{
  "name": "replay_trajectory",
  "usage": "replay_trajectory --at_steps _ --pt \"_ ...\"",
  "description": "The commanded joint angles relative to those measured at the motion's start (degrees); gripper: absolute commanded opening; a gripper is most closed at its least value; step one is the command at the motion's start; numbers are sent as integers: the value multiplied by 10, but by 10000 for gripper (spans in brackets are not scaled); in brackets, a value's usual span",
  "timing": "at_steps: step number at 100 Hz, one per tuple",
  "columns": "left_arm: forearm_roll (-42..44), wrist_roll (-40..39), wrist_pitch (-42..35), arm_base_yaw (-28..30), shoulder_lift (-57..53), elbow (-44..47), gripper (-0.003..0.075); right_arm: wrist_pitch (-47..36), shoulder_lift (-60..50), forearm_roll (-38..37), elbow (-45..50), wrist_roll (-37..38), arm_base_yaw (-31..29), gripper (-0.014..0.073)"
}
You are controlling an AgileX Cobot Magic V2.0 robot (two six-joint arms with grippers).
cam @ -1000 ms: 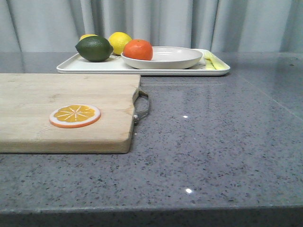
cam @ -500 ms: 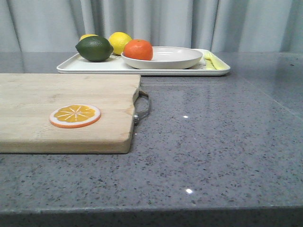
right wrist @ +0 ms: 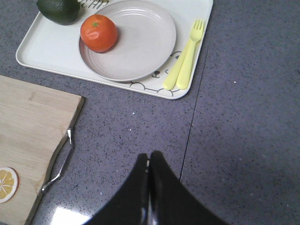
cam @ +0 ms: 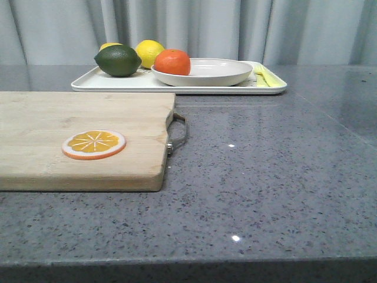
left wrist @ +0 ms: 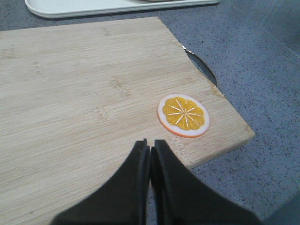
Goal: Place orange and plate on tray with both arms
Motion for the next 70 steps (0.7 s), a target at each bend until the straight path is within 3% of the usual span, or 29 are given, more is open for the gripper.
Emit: replay_trajectory --at_steps 1,70 --pt "-10 -3 -38 3 0 -16 -19 -66 -68 -12 43 -9 -1 -68" --pt "-20 28 -38 3 -55 -4 -19 -328 -487 -16 540 -27 -1 -68"
